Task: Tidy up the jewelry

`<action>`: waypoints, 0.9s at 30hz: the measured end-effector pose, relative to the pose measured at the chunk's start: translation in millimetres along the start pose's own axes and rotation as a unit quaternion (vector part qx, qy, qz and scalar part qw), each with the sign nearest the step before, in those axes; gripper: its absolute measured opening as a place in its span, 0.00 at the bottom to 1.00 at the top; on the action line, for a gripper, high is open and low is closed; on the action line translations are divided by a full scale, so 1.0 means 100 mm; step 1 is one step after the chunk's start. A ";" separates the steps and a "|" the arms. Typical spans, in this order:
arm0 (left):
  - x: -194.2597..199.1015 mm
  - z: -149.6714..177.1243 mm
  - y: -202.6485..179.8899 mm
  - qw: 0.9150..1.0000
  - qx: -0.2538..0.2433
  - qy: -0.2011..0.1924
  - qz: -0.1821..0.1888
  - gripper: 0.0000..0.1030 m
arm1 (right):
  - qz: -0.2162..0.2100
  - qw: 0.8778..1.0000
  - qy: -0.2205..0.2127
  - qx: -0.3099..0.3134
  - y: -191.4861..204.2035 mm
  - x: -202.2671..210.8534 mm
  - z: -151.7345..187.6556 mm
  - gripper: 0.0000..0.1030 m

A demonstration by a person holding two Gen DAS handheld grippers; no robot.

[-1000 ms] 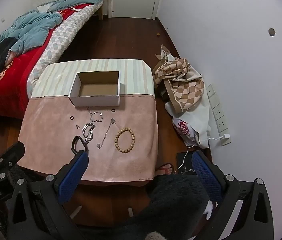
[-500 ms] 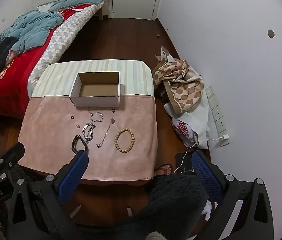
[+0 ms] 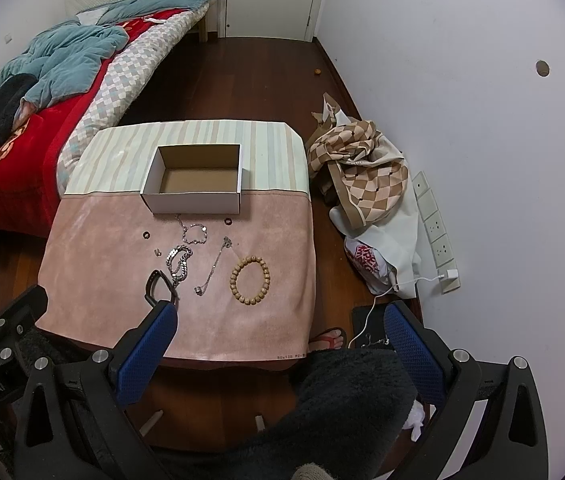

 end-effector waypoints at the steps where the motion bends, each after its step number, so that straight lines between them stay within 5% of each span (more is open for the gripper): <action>1: 0.00 0.00 0.00 1.000 0.000 -0.001 0.000 1.00 | 0.000 1.000 -0.001 0.000 -0.01 0.01 0.00 1.00; 27: 0.01 -0.01 -0.02 1.000 -0.003 -0.005 0.000 1.00 | 0.000 1.000 -0.006 -0.002 -0.06 0.11 -0.04 1.00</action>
Point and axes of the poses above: each gripper's, at about its wrist camera, not at the fingertips, and x roughly against the way its jaws point, y to its left, z to its underside, the point moved 4 cm from there along -x, roughly the way its jaws point, and after that the axes turned 9 degrees about x, right-handed, at the moved point
